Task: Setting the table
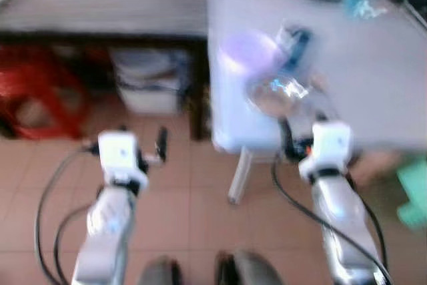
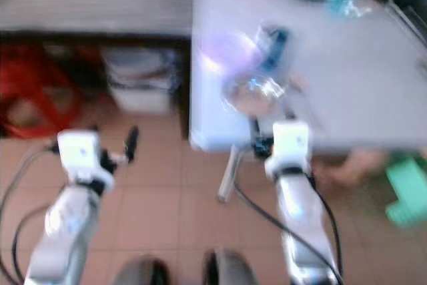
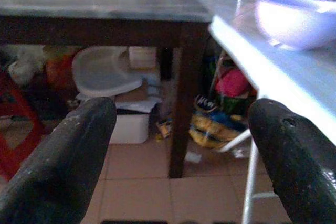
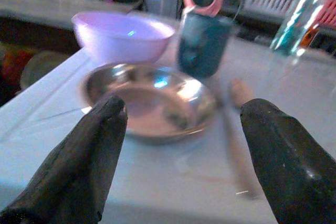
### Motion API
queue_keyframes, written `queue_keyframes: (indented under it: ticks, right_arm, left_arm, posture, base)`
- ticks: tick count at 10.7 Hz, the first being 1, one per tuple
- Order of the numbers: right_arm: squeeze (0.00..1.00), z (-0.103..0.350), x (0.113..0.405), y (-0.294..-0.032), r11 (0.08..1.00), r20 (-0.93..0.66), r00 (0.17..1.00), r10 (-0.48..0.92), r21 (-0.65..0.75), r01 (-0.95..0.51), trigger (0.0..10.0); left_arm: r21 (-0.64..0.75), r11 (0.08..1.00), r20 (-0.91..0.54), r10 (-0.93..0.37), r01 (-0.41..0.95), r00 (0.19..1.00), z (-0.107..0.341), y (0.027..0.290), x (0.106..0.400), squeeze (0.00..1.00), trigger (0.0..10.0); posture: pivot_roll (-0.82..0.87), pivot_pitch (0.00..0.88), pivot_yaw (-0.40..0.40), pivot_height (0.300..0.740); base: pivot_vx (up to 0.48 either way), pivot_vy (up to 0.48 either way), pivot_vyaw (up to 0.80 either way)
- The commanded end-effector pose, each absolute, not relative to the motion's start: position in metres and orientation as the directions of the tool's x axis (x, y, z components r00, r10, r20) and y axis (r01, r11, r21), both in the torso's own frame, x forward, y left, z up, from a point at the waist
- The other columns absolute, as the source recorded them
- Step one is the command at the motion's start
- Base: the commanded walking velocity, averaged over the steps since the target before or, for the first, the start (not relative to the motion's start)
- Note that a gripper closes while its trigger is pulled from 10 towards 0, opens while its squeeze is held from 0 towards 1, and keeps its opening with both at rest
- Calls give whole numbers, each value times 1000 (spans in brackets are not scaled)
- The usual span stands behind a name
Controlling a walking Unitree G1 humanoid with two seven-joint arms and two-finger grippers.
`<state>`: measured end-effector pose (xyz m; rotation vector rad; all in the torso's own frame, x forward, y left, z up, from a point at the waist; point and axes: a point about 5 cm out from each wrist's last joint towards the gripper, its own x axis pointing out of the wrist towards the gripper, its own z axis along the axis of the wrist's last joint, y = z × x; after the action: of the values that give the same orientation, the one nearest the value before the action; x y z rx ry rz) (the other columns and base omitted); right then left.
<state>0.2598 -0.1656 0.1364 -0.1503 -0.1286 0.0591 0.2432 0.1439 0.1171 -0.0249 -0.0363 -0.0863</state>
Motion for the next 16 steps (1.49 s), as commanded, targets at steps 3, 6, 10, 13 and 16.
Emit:
queue_keyframes:
  ticks: [3, 6, 10, 13, 16]
  right_arm:
    - [0, 136, 258, -170, 987, 125, 991, 56, -159, -36, 10000]
    - [0, 136, 259, -172, 987, 126, 991, 48, -160, -28, 10000]
    - [0, 135, 257, -172, 988, 121, 992, 47, -149, -29, 10000]
    - [0, 136, 257, -169, 988, 121, 991, 59, -149, -41, 10000]
    - [0, 138, 259, -168, 986, 128, 989, 74, -160, -53, 10000]
  left_arm:
    - [4, 998, 41, -61, 61, 997, 116, 144, 242, 0, 10000]
    - [-34, 994, 51, -103, 105, 993, 118, 142, 241, 0, 10000]
    - [-60, 988, 71, -137, 142, 988, 121, 137, 240, 0, 10000]
    - [-65, 988, 71, -139, 144, 988, 121, 137, 240, 0, 10000]
    - [-70, 987, 71, -139, 144, 988, 121, 136, 241, 0, 10000]
  posture:
    - [-19, 140, 1, 740]
    - [-19, 140, 1, 740]
    - [-25, 147, 3, 740]
    - [-24, 146, 1, 740]
    - [-25, 152, -4, 740]
  base:
    - [0, 0, 0]
    - [0, 0, 0]
    - [200, 0, 0]
    - [264, 0, -373]
    - [344, 0, 0]
